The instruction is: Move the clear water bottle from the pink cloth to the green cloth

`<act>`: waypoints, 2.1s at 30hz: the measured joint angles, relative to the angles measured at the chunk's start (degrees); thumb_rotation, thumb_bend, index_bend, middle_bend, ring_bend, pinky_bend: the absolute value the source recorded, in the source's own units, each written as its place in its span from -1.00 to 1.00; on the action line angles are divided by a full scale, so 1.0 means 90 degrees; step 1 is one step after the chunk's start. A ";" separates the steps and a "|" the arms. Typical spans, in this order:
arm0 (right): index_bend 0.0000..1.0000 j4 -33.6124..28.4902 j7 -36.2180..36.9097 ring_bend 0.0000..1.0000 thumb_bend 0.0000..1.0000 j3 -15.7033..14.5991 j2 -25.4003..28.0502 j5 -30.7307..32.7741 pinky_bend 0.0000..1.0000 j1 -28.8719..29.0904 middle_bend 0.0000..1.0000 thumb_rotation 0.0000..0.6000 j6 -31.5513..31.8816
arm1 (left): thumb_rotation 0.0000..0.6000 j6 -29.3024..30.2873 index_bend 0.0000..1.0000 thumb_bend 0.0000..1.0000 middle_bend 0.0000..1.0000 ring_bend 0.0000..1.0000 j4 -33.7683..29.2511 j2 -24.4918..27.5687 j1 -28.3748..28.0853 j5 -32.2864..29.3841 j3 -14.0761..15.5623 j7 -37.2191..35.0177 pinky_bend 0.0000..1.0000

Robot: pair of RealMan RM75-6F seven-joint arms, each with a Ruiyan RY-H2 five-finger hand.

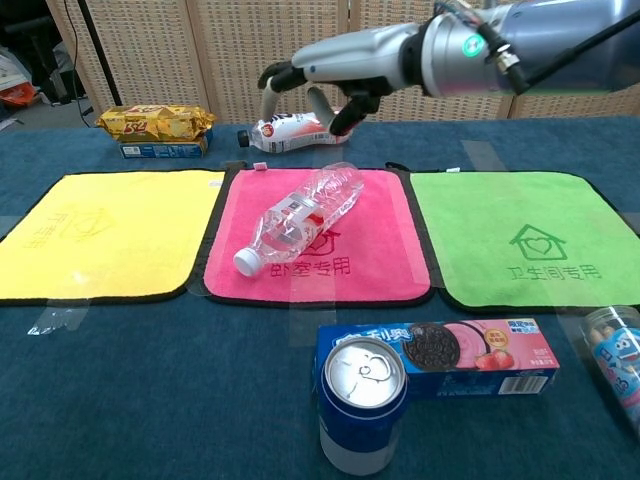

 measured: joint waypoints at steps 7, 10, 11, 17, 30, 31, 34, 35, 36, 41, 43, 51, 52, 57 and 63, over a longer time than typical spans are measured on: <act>-0.60 0.0460 -0.0545 -1.00 1.00 -0.0034 -0.0583 0.0747 -1.00 0.0425 -0.91 1.00 -0.0147 | 1.00 -0.0029 -1.00 -1.00 -1.00 -1.00 0.0021 0.0010 -0.0001 -0.0008 -0.0005 -0.0044 -1.00; -0.60 0.0703 -0.0715 -1.00 1.00 -0.0039 -0.0849 0.1122 -1.00 0.0641 -0.89 1.00 -0.0263 | 1.00 -0.0104 -1.00 -1.00 -1.00 -1.00 0.0046 0.0016 -0.0022 -0.0039 -0.0014 -0.0074 -1.00; -0.60 0.0812 -0.0765 -1.00 1.00 -0.0041 -0.0934 0.1260 -1.00 0.0712 -0.89 1.00 -0.0306 | 1.00 -0.0141 -1.00 -1.00 -1.00 -1.00 0.0055 0.0019 -0.0034 -0.0053 -0.0019 -0.0087 -1.00; -0.58 0.1585 -0.1086 -1.00 1.00 -0.0086 -0.1541 0.2384 -1.00 0.1277 -0.80 1.00 -0.0568 | 1.00 -0.0350 -1.00 -1.00 -1.00 -1.00 0.0130 0.0019 -0.0133 -0.0125 -0.0040 -0.0119 -1.00; -0.46 0.2972 -0.1687 -0.99 1.00 -0.0642 -0.2493 0.3527 -0.93 0.2102 -0.64 1.00 -0.0975 | 1.00 -0.0759 -1.00 -1.00 -1.00 -1.00 0.0333 0.0028 -0.0287 -0.0323 -0.0088 -0.0293 -1.00; -0.42 0.3022 -0.1725 -0.96 1.00 -0.0701 -0.2519 0.3598 -0.92 0.2139 -0.59 1.00 -0.1004 | 1.00 -0.0770 -1.00 -1.00 -1.00 -1.00 0.0341 0.0028 -0.0291 -0.0336 -0.0092 -0.0304 -1.00; -0.31 0.3044 -0.1849 -0.84 1.00 -0.0891 -0.2512 0.3807 -0.81 0.2221 -0.48 1.00 -0.1080 | 1.00 -0.0787 -1.00 -1.00 -1.00 -1.00 0.0349 0.0027 -0.0300 -0.0356 -0.0097 -0.0309 -1.00; -0.28 0.3015 -0.1882 -0.80 1.00 -0.0942 -0.2487 0.3869 -0.77 0.2238 -0.45 1.00 -0.1090 | 1.00 -0.0791 -1.00 -1.00 -1.00 -1.00 0.0346 0.0026 -0.0303 -0.0356 -0.0095 -0.0304 -1.00; -0.27 0.2952 -0.1920 -0.78 1.00 -0.1003 -0.2441 0.3951 -0.75 0.2258 -0.43 1.00 -0.1098 | 1.00 -0.0792 -1.00 -1.00 -1.00 -1.00 0.0342 0.0025 -0.0305 -0.0353 -0.0093 -0.0300 -1.00; -0.22 0.2492 -0.2083 -0.70 1.00 -0.1253 -0.2155 0.4219 -0.67 0.2325 -0.38 1.00 -0.1005 | 1.00 -0.0756 -1.00 -1.00 -1.00 -1.00 0.0303 0.0026 -0.0303 -0.0311 -0.0078 -0.0275 -1.00; -0.21 0.2253 -0.2179 -0.69 1.00 -0.1390 -0.1992 0.4345 -0.67 0.2355 -0.37 1.00 -0.0929 | 1.00 -0.0750 -1.00 -1.00 -1.00 -1.00 0.0291 0.0029 -0.0300 -0.0298 -0.0073 -0.0274 -1.00; -0.21 0.1400 -0.2672 -0.68 1.00 -0.2173 -0.1353 0.5070 -0.64 0.2460 -0.36 1.00 -0.0543 | 1.00 -0.0674 -1.00 -1.00 -1.00 -1.00 0.0218 0.0034 -0.0285 -0.0192 -0.0033 -0.0245 -1.00; -0.21 0.1339 -0.2714 -0.68 1.00 -0.2250 -0.1305 0.5153 -0.64 0.2468 -0.36 1.00 -0.0503 | 1.00 -0.0664 -1.00 -1.00 -1.00 -1.00 0.0210 0.0034 -0.0282 -0.0182 -0.0031 -0.0243 -1.00; -0.21 0.1036 -0.2933 -0.68 1.00 -0.2600 -0.1088 0.5453 -0.62 0.2509 -0.36 1.00 -0.0301 | 1.00 -0.0619 -1.00 -1.00 -1.00 -1.00 0.0174 0.0038 -0.0270 -0.0146 -0.0022 -0.0235 -1.00; -0.21 0.0610 -0.3160 -0.68 1.00 -0.2910 -0.0835 0.5732 -0.58 0.2549 -0.36 1.00 -0.0056 | 1.00 -0.0607 -1.00 -1.00 -1.00 -1.00 0.0158 0.0036 -0.0275 -0.0142 -0.0018 -0.0215 -1.00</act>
